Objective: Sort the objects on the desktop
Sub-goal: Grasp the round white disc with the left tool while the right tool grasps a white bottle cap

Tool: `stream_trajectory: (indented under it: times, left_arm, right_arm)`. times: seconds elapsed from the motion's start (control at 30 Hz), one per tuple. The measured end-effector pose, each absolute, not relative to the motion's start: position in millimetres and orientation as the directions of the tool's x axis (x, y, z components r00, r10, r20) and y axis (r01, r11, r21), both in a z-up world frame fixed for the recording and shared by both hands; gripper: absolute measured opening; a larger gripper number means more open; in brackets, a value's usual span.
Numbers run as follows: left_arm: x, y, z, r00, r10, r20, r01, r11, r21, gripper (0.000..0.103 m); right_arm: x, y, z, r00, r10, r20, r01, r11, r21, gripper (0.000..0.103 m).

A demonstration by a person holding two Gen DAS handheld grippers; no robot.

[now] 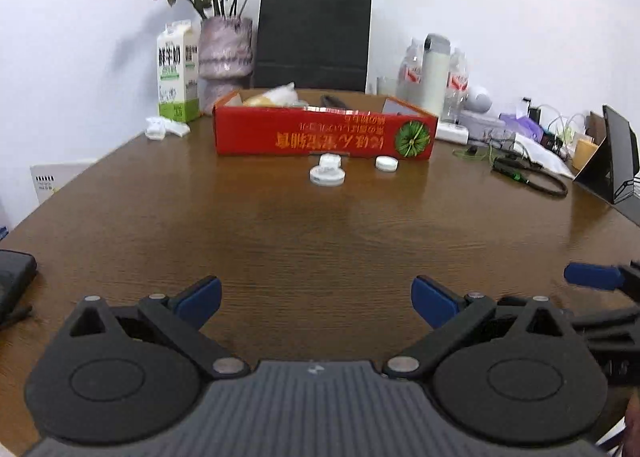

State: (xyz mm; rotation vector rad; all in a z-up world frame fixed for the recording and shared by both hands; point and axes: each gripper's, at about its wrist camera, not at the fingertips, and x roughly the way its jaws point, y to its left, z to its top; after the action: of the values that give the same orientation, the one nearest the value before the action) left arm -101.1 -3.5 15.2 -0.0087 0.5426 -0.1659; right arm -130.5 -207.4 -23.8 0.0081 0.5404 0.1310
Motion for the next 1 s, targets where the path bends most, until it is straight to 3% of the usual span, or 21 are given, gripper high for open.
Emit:
stream_trajectory:
  times: [0.13,0.23,0.3,0.33,0.43,0.5,0.57,0.63,0.67,0.7,0.77,1.0]
  left_arm:
    - [-68.6,-3.5,25.0,0.821,-0.203,-0.533,0.191,0.978,-0.078,0.102]
    - [-21.0,-9.1,29.8,0.797,-0.201,-0.569,0.195,0.978,-0.072,0.097]
    - [12.0,-17.2,27.4,0.789,-0.18,-0.588,0.2,0.979,-0.032,0.082]
    - [27.0,-21.7,26.2,0.785,-0.166,-0.597,0.199,0.98,-0.011,0.078]
    - [71.8,-30.7,20.4,0.75,-0.196,-0.632,0.232,0.972,-0.026,0.073]
    - [95.0,-36.0,14.3,0.719,-0.225,-0.658,0.267,0.963,-0.037,0.064]
    - [106.1,-43.0,12.4,0.742,-0.175,-0.647,0.257,0.966,0.034,0.058]
    - [115.9,-43.1,11.4,0.73,-0.212,-0.65,0.282,0.96,0.004,0.051]
    - [119.1,-42.2,11.5,0.731,-0.224,-0.645,0.289,0.957,-0.005,0.04]
    - [119.4,-44.0,11.5,0.735,-0.219,-0.641,0.293,0.956,0.01,0.04]
    - [117.2,-42.9,10.5,0.74,-0.227,-0.633,0.296,0.955,0.004,0.04]
    - [117.5,-39.8,14.1,0.741,-0.233,-0.629,0.283,0.959,-0.021,0.04]
  right_arm:
    - [-89.2,-222.7,-10.6,0.761,0.218,-0.611,-0.141,0.975,0.172,0.081]
    - [-55.7,-226.2,3.5,0.798,0.2,-0.568,-0.164,0.98,0.115,0.081]
    - [-24.4,-225.7,5.0,0.802,0.196,-0.564,-0.193,0.979,0.066,0.079]
    - [-6.4,-225.7,4.1,0.799,0.199,-0.568,-0.204,0.977,0.056,0.073]
    - [43.9,-226.2,0.3,0.783,0.254,-0.568,-0.246,0.965,0.092,0.069]
    - [77.2,-222.9,-4.6,0.767,0.267,-0.584,-0.261,0.961,0.097,0.066]
    - [105.2,-216.0,-10.5,0.748,0.263,-0.609,-0.256,0.961,0.1,0.062]
    - [128.5,-212.1,-19.6,0.737,0.237,-0.633,-0.237,0.968,0.086,0.06]
    - [134.8,-206.8,-20.6,0.747,0.22,-0.628,-0.237,0.97,0.058,0.058]
    - [139.2,-201.2,-22.0,0.752,0.201,-0.627,-0.243,0.97,0.02,0.055]
    - [142.2,-196.1,-22.8,0.754,0.229,-0.615,-0.265,0.964,0.034,0.03]
    - [135.8,-186.0,-22.3,0.775,0.2,-0.599,-0.272,0.962,-0.031,0.027]
